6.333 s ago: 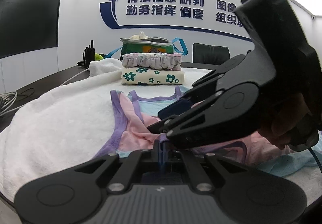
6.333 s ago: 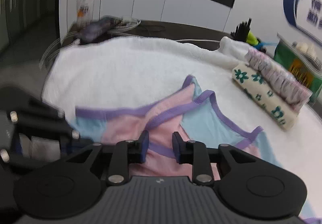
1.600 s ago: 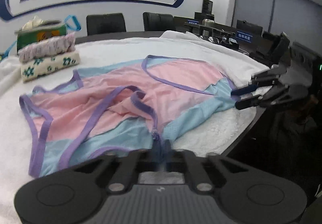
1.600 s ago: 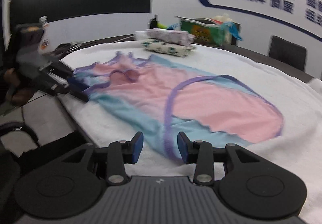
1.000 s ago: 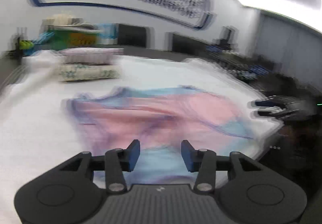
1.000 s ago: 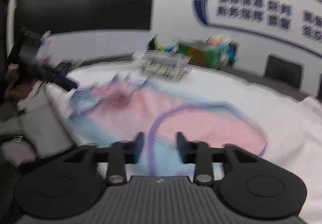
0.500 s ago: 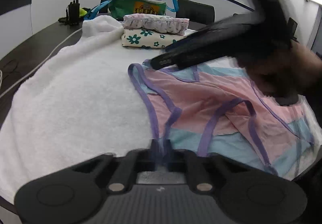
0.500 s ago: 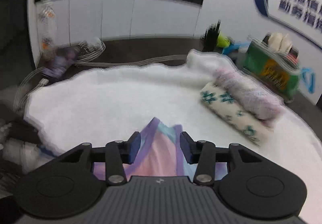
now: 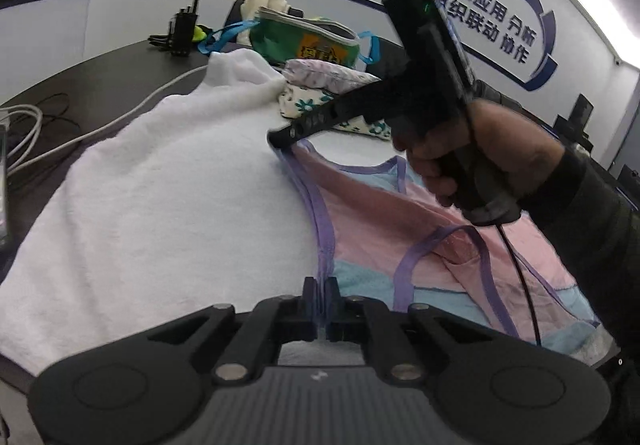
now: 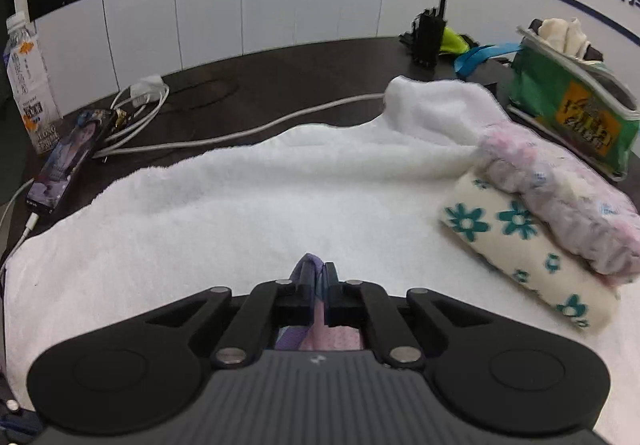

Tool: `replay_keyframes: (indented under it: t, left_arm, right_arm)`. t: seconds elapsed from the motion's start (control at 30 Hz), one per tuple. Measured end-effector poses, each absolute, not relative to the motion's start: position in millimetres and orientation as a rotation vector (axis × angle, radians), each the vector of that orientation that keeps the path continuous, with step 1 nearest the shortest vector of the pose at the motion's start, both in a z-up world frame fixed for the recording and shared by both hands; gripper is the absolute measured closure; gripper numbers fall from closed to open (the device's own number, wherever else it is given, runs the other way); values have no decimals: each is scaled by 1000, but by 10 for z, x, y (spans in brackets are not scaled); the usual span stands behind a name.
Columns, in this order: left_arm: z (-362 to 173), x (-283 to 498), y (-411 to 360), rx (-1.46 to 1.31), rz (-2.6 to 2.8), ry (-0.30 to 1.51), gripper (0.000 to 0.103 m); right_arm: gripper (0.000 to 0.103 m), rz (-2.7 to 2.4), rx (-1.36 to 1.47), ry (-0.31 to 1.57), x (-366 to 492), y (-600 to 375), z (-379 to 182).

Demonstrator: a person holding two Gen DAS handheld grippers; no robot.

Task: Fold clothes

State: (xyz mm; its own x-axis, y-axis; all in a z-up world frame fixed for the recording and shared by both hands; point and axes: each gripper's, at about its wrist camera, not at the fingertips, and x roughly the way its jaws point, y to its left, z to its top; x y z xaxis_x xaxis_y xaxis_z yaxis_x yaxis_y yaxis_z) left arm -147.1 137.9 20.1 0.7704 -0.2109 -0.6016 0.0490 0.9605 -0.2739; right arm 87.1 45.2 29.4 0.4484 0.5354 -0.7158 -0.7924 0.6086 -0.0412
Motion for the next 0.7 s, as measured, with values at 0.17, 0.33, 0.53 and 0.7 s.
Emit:
replay_keyframes:
  t: [0.17,0.33,0.53,0.7]
  left_arm:
    - [210,-1530,1490,-259,-95,672,101]
    - [221,-1578,1402,-197,-68,688,93]
    - [484,-1677,1420,-210,-96,579,73]
    - [814,-1114,1428,-174,-142,594,72]
  right_arm:
    - [100,857,-404,726,870,598,198]
    - [95,871,-376,710,913,660,250]
    - [64,868,-251,640,978,-70,633]
    - [68,780,-212,684,1065,-883,730]
